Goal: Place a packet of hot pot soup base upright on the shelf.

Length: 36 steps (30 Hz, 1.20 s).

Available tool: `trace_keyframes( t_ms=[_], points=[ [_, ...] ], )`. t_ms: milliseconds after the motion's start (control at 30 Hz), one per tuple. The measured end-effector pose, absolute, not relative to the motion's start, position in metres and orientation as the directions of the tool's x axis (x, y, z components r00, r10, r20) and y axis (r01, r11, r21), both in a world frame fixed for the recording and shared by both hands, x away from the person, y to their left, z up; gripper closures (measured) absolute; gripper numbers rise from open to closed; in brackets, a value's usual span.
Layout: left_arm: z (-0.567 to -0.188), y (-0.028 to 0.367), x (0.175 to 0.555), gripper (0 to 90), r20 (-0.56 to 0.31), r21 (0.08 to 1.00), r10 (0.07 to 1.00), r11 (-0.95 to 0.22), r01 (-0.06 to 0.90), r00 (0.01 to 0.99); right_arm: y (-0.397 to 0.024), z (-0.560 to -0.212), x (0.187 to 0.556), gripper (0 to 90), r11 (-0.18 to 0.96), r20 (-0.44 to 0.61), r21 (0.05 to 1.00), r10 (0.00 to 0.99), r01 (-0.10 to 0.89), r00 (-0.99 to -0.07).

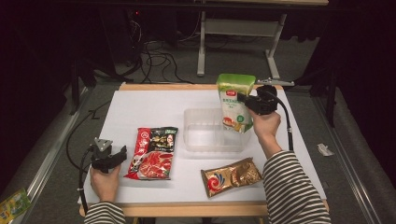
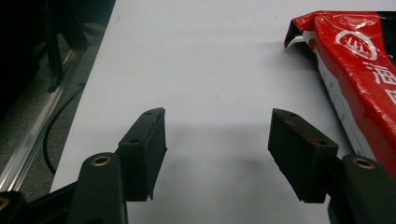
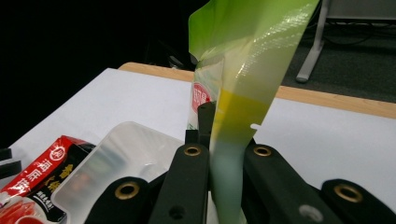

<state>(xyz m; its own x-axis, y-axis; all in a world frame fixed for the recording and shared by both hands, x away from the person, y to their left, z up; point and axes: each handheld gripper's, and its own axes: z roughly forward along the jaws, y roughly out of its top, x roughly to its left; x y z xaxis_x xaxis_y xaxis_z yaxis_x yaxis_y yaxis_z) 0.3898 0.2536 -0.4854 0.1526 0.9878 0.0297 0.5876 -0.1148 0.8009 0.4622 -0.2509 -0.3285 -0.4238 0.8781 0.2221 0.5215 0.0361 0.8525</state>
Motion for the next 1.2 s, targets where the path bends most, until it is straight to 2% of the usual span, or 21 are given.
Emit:
trace_keyframes(
  t_ms=[167,333,567,700,967,1200],
  points=[
    [-0.485,0.254,0.390,37.6,0.030,0.801,0.988,-0.114,0.588,0.150,-0.247,-0.329,0.462,90.0,0.046,0.195,0.864,0.888,0.502,-0.417],
    [-0.485,0.254,0.390,37.6,0.035,0.800,0.988,-0.118,0.589,0.151,-0.237,-0.338,0.463,90.0,0.148,0.100,0.849,0.897,0.507,-0.430],
    [-0.485,0.253,0.390,37.6,0.037,0.799,0.988,-0.120,0.589,0.150,-0.235,-0.342,0.463,89.2,0.170,0.098,0.836,0.889,0.521,-0.447],
    [-0.485,0.253,0.389,37.4,0.046,0.800,0.988,-0.127,0.586,0.151,-0.240,-0.344,0.458,85.4,0.157,0.111,0.844,0.885,0.513,-0.453],
    [-0.485,0.252,0.389,37.0,0.043,0.803,0.988,-0.124,0.582,0.151,-0.238,-0.344,0.448,81.7,0.250,0.049,0.819,0.867,0.517,-0.497],
    [-0.485,0.252,0.389,37.0,0.045,0.803,0.988,-0.124,0.583,0.149,-0.248,-0.349,0.441,82.2,0.240,0.078,0.813,0.858,0.530,-0.507]
  ],
)
